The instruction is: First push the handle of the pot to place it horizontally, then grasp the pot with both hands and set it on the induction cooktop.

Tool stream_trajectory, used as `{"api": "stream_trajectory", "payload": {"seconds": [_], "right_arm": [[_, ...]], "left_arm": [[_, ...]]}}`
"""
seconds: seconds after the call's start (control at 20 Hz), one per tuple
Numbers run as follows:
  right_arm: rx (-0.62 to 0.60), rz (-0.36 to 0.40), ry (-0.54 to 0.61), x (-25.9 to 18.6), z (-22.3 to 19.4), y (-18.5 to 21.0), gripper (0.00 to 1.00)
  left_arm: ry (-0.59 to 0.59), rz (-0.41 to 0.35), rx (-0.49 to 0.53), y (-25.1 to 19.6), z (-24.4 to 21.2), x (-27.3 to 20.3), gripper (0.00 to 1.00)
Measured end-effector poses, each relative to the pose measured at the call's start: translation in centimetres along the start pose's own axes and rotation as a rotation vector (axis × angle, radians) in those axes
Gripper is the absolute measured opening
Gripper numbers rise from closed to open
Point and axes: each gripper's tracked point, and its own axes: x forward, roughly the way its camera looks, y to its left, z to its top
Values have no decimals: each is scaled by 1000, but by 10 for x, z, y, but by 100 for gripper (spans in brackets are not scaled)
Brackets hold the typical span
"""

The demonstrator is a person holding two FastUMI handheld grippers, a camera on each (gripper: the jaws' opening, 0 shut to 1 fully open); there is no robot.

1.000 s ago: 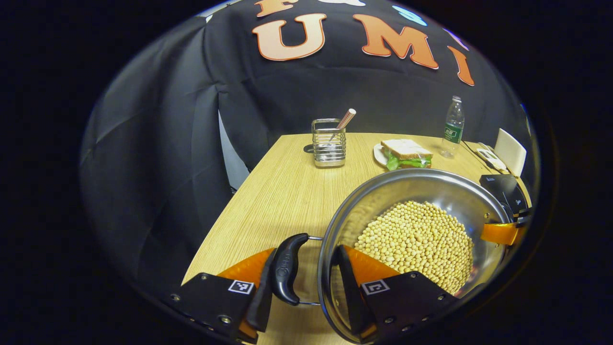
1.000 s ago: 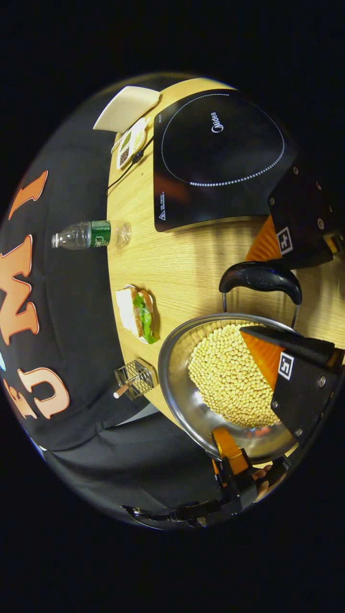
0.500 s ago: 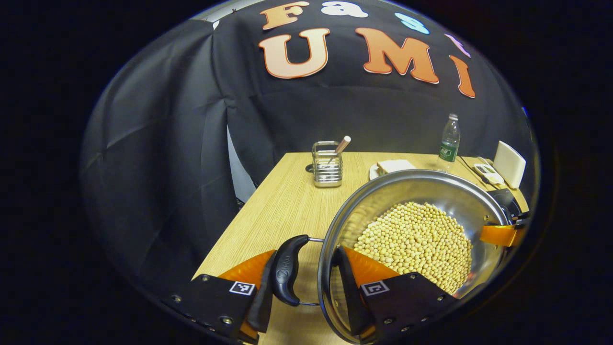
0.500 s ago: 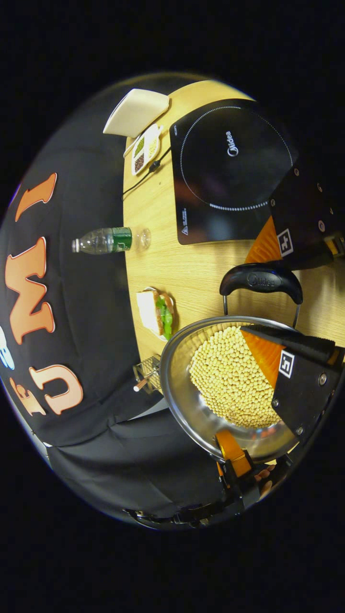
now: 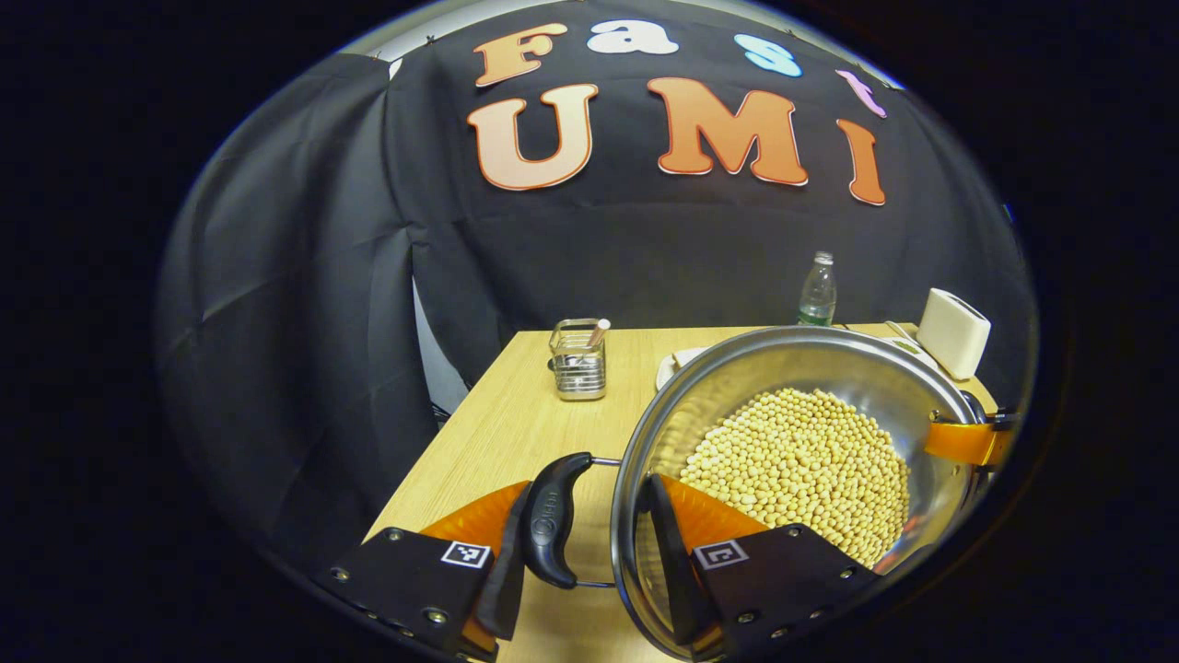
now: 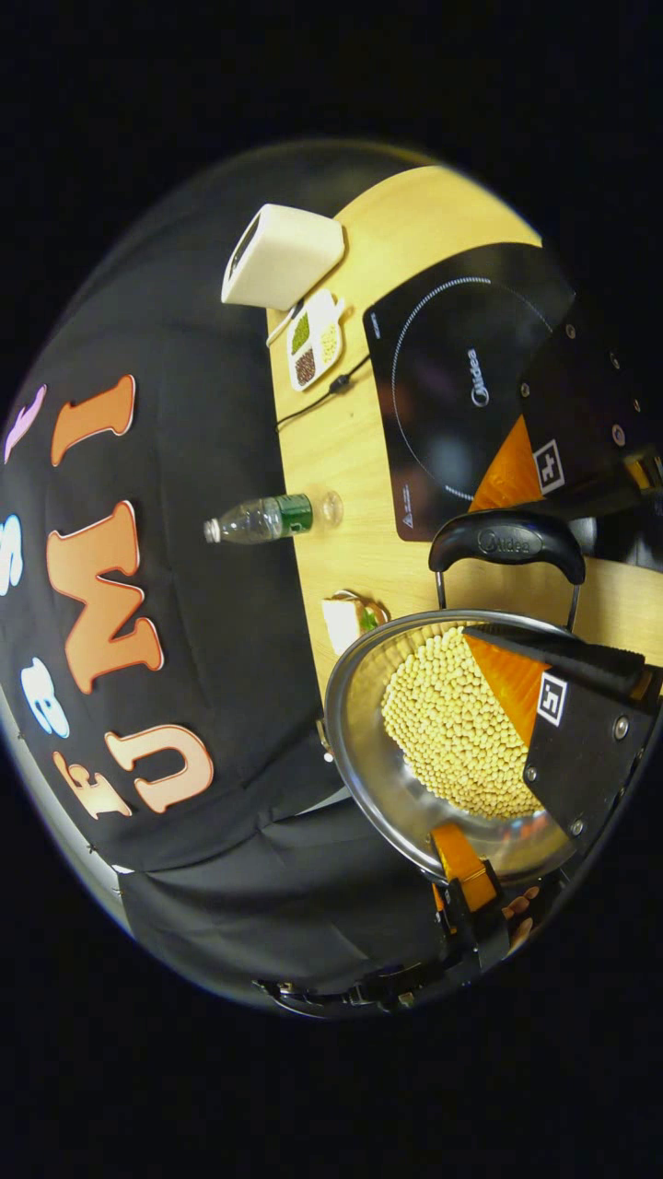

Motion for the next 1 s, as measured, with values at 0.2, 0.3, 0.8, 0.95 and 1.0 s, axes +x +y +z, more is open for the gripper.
{"api": "stream_trajectory", "payload": {"seconds": [0.2,0.3,0.8,0.95,1.0], "right_arm": [[24,-17,-39,-18,13,-31,56],[38,-28,-58,-30,16,-47,56],[99,-105,-138,-80,40,-120,56],[114,-127,-142,-82,38,-147,56],[120,-134,-144,-83,40,-154,56]], "left_arm": [[-30,-22,18,-33,17,-11,65],[-41,-37,31,-54,25,-16,64],[-110,-117,80,-150,58,-36,64],[-110,-140,87,-174,58,-35,65],[-110,-146,88,-182,57,-34,65]]}}
